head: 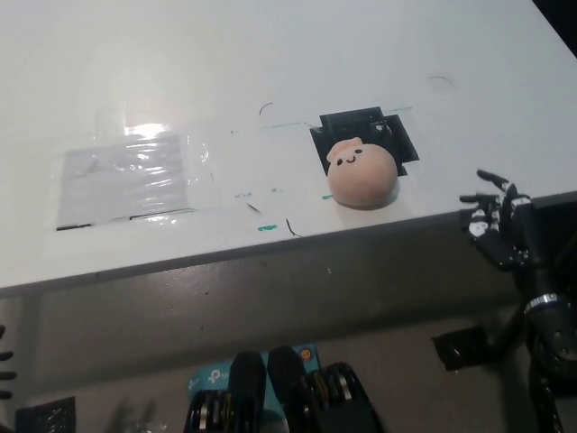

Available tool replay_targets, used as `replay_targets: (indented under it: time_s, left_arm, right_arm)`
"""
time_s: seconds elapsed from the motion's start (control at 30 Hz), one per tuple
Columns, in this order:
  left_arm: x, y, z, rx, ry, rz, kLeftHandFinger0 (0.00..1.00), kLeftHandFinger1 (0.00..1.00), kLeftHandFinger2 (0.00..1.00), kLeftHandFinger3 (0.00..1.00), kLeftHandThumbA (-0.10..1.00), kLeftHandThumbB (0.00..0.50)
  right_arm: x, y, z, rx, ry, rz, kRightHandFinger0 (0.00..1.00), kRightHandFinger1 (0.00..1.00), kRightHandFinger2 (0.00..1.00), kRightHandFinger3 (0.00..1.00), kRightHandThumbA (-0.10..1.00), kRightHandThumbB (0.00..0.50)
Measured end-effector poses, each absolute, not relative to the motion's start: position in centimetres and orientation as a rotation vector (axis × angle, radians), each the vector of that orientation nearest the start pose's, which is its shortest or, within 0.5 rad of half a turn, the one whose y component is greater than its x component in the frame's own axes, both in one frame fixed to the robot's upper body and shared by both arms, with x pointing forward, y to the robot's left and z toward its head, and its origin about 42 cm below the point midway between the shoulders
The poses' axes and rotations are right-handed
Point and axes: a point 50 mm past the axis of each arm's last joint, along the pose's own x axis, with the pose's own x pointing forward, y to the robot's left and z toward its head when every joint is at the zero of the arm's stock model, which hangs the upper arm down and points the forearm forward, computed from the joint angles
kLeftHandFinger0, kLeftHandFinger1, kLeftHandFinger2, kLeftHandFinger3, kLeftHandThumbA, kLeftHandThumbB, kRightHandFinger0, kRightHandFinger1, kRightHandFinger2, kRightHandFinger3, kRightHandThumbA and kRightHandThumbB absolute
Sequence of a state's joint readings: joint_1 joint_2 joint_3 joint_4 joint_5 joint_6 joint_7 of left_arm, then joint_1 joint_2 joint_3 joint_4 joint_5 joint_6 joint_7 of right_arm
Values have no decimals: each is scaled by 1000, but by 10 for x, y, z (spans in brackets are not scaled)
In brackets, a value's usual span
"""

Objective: The robot uses its right hand to grab and squeeze a pink dumpling toy kept on the black mask on the desk

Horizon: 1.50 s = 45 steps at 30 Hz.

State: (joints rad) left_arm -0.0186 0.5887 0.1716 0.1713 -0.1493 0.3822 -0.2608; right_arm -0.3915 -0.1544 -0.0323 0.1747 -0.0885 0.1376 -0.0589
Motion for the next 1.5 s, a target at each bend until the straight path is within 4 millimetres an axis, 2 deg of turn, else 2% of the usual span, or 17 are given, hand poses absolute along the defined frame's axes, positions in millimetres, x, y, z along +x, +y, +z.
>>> replay_targets:
  time_s: [0.1,0.13,0.17,0.2,0.23,0.27,0.3,0.33,0.37,0.5,0.53,0.8,1.0,1.07,1.23,1.33,1.5]
  left_arm:
    - [274,459,116,308,498,45,698,776,885,978,878,0]
    - [274,459,116,308,498,45,704,783,893,979,896,0]
    - [274,459,116,308,498,44,705,784,894,979,903,0]
    - [273,459,116,309,499,44,705,782,893,979,903,0]
    - [273,459,116,308,499,44,695,775,887,969,902,0]
    - [273,459,116,308,499,44,696,775,886,968,903,0]
    - [274,459,116,308,499,44,690,772,883,975,899,0]
    - [273,459,116,308,500,45,689,768,872,972,893,1]
    - [273,459,116,308,501,45,688,771,867,961,876,0]
    - [273,459,116,305,505,47,693,782,877,946,861,0]
    - [273,459,115,304,507,48,685,780,878,936,860,0]
    - [273,459,115,303,509,48,720,779,879,961,897,0]
    - [273,459,115,302,512,47,691,771,852,947,925,0]
    - [274,459,115,302,513,47,693,785,873,961,986,0]
    - [276,458,116,301,509,42,698,775,855,977,1000,0]
    - [279,457,118,300,502,34,684,779,861,970,1000,12]
    - [285,456,121,297,493,28,655,771,865,951,1000,29]
  right_arm:
    - [416,-240,197,-243,-144,-40,361,450,645,897,-100,131]
    - [422,-236,206,-245,-168,-31,448,542,710,952,-29,148]
    - [425,-233,213,-247,-186,-24,624,681,781,1000,73,174]
    - [429,-229,222,-260,-203,-7,701,723,797,1000,104,178]
    - [433,-225,230,-282,-218,17,936,897,894,1000,210,231]
    - [436,-222,236,-306,-225,37,1000,1000,1000,1000,246,276]
    - [439,-219,243,-334,-234,61,1000,1000,1000,1000,286,305]
    - [442,-216,249,-368,-237,88,1000,1000,1000,1000,412,339]
    - [444,-214,253,-391,-241,107,1000,1000,1000,1000,467,377]
    - [451,-201,265,-530,-243,198,1000,1000,1000,1000,522,489]
    - [453,-197,266,-564,-236,216,1000,1000,1000,1000,530,500]
    - [468,-169,260,-678,-182,253,1000,1000,1000,1000,515,500]
    - [482,-155,231,-686,-73,254,1000,1000,1000,1000,523,500]
    - [488,-151,222,-694,-43,246,1000,1000,1000,1000,498,494]
    - [503,-140,212,-703,-11,224,1000,1000,1000,1000,523,493]
    - [509,-132,206,-685,11,210,1000,1000,1000,1000,484,499]
    - [508,-116,195,-619,11,194,1000,1000,1000,1000,430,462]
